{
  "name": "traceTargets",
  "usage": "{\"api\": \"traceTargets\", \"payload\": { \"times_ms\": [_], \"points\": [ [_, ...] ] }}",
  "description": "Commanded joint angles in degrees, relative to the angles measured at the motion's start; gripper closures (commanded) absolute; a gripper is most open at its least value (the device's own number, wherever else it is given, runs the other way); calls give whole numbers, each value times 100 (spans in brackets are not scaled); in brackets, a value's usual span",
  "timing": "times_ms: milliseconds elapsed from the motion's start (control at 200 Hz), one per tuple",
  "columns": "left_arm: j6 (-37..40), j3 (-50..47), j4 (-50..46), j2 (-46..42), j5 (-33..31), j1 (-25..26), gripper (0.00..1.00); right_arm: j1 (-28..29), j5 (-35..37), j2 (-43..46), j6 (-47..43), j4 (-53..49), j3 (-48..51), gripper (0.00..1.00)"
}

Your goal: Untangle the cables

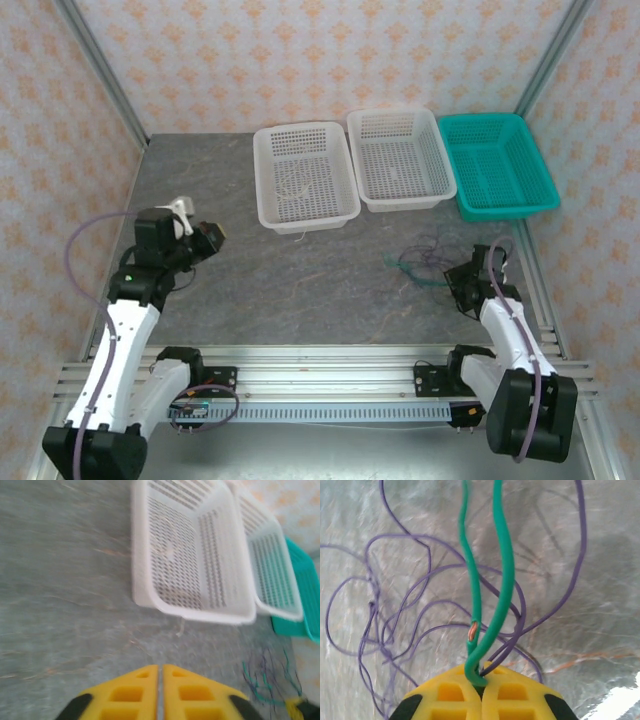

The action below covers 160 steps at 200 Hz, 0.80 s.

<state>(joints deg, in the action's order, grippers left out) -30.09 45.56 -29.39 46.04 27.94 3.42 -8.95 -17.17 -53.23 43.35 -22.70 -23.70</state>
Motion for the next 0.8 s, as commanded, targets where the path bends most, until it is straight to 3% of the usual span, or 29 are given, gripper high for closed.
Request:
{"api": "traceTargets", "payload": {
  "times_ms": [0,175,495,661,796],
  "points": [
    [14,-463,986,-128,-168,1009,83,202,-523,144,-524,-53,-407,100],
    [285,-750,1636,-209,-851,2319,74,733,-1404,372,-888,-258,-1167,100],
    [997,-650,2261,295,-617,3559,58,1067,-1736,670,-574,-333,-2329,100],
    [1724,-1080,3241,791,-1142,4563,42,1068,-2004,655,-86,-177,-2705,100],
    [2067,-1482,4394,1184,-1307,4910,30,1072,-2154,630,128,-208,-3048,100]
  ]
}}
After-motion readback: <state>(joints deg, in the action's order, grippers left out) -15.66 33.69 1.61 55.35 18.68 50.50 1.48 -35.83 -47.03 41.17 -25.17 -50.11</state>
